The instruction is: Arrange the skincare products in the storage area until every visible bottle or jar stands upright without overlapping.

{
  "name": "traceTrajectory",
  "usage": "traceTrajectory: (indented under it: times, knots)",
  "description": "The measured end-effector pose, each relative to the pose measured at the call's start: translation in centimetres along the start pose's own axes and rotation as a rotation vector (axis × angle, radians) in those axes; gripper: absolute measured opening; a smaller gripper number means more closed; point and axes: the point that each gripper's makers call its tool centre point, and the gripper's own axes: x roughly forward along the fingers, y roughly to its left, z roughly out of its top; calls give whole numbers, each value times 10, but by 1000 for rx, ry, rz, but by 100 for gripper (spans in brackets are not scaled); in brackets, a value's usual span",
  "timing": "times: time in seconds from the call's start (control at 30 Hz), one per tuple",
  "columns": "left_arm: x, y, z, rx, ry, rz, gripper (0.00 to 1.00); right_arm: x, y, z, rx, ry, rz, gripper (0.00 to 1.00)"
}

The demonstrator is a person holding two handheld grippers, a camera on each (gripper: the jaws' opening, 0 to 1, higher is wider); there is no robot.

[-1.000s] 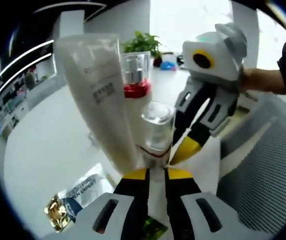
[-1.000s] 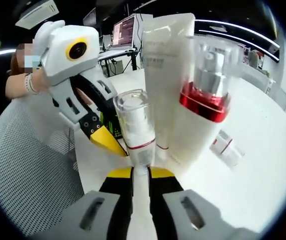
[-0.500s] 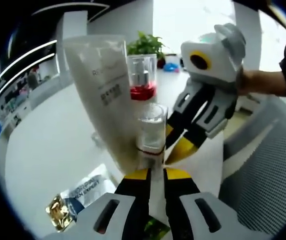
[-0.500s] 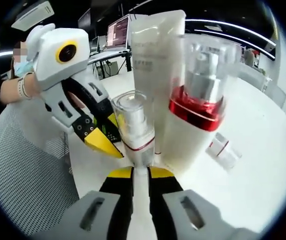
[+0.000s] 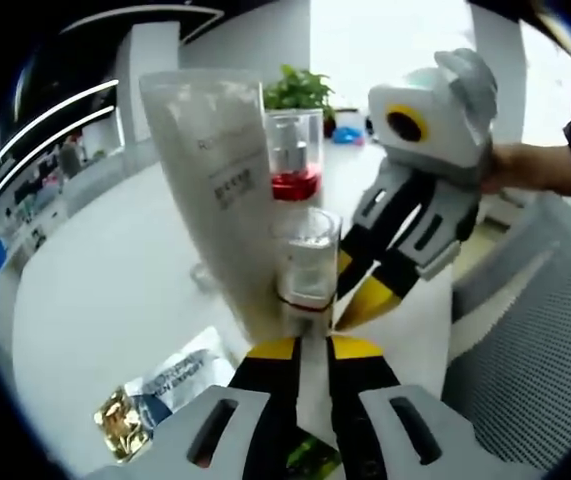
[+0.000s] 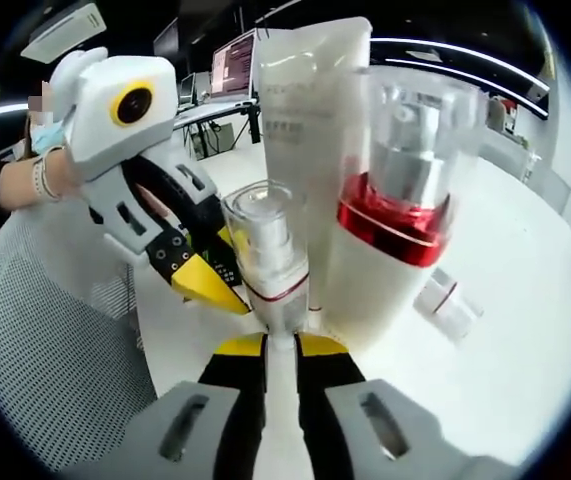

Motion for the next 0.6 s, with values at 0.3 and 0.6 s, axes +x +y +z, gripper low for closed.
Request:
traceTrajectory:
  times: [0.3, 0.6]
  knots:
    - [0, 1, -1, 3, 4, 6, 8, -1, 1, 0, 2, -2, 0, 10]
    - [-3, 3, -3, -9, 14, 16, 9, -10, 3, -2, -55, 23, -23, 11]
